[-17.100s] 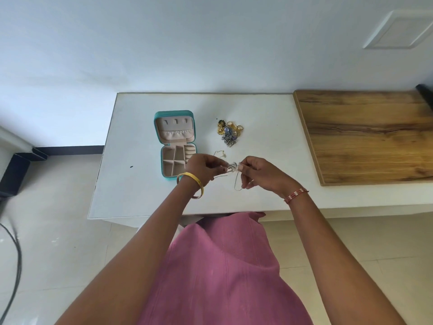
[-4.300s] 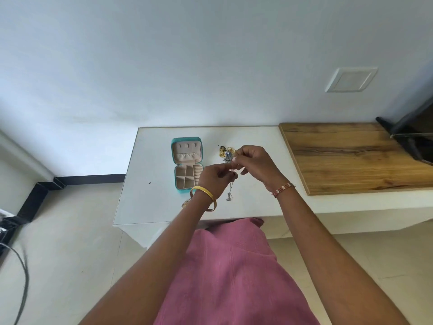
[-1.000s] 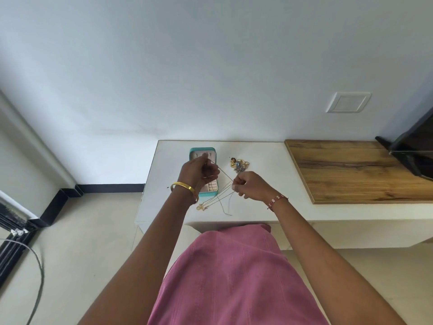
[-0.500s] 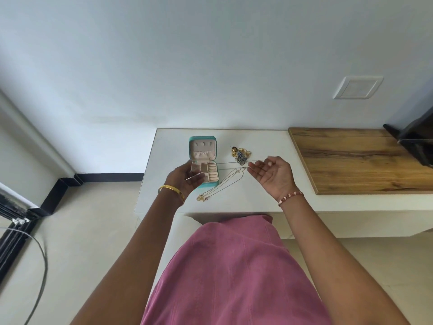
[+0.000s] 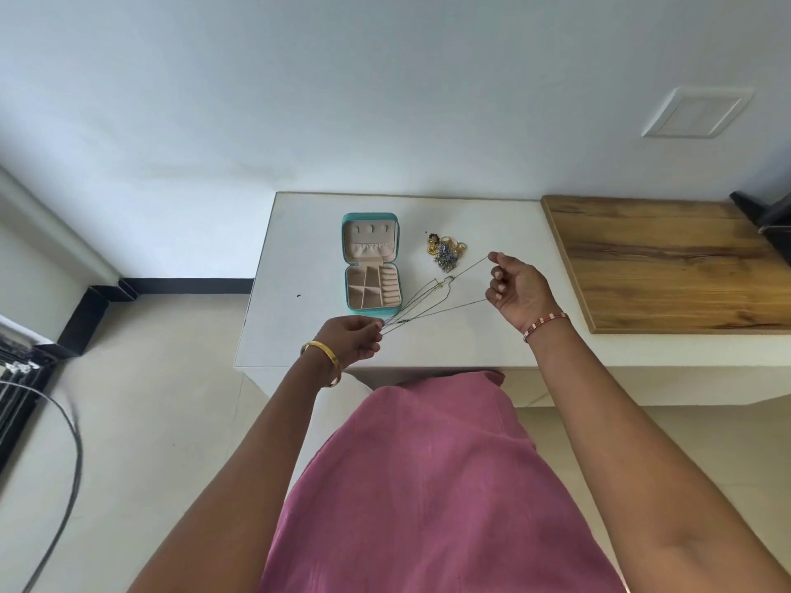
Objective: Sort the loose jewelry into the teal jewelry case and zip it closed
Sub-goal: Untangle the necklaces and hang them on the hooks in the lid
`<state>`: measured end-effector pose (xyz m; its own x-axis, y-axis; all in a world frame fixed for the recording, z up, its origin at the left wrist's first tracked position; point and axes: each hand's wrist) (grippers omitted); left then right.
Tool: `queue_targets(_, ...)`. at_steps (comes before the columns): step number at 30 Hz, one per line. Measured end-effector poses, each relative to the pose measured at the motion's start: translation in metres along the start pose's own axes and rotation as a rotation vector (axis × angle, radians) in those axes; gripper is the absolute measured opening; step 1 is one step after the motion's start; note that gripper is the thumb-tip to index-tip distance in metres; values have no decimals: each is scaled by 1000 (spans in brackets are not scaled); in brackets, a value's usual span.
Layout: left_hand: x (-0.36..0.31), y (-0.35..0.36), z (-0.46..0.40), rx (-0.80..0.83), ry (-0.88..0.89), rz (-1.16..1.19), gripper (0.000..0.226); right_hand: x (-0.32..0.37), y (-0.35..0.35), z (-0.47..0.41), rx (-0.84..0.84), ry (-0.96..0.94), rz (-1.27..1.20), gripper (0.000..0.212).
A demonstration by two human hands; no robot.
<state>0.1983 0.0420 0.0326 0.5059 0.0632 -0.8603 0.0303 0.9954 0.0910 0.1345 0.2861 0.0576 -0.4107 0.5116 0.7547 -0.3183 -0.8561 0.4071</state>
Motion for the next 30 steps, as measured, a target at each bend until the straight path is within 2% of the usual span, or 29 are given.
queue_targets(4, 13, -4, -15, 8, -39, -43, 23, -6, -8, -20, -91, 51, 104, 18)
queue_targets(13, 34, -7, -57, -221, 2, -285, 23, -25, -8, -72, -216, 133, 473, 22)
queue_targets(21, 46, -14, -68, -264, 8, -520, 15, -40, 5, -112, -197, 102, 672, 25)
queue_targets(26, 50, -13, -67, -271, 34, -625, 15, -52, 4, -125, -267, 74, 859, 18)
queue_targets(30, 49, -12, -69, -294, 62, -681, 14, -53, 7, -127, -302, -7, 947, 30)
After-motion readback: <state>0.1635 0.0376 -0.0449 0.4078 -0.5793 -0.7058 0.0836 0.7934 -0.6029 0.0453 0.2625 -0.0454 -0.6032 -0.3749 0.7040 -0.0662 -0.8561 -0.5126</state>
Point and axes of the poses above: each hand's wrist, its own z-axis away from the middle knuckle, its own y-axis out of the palm, x = y × z, and after that the axes turned 3 degrees about y, right-handed
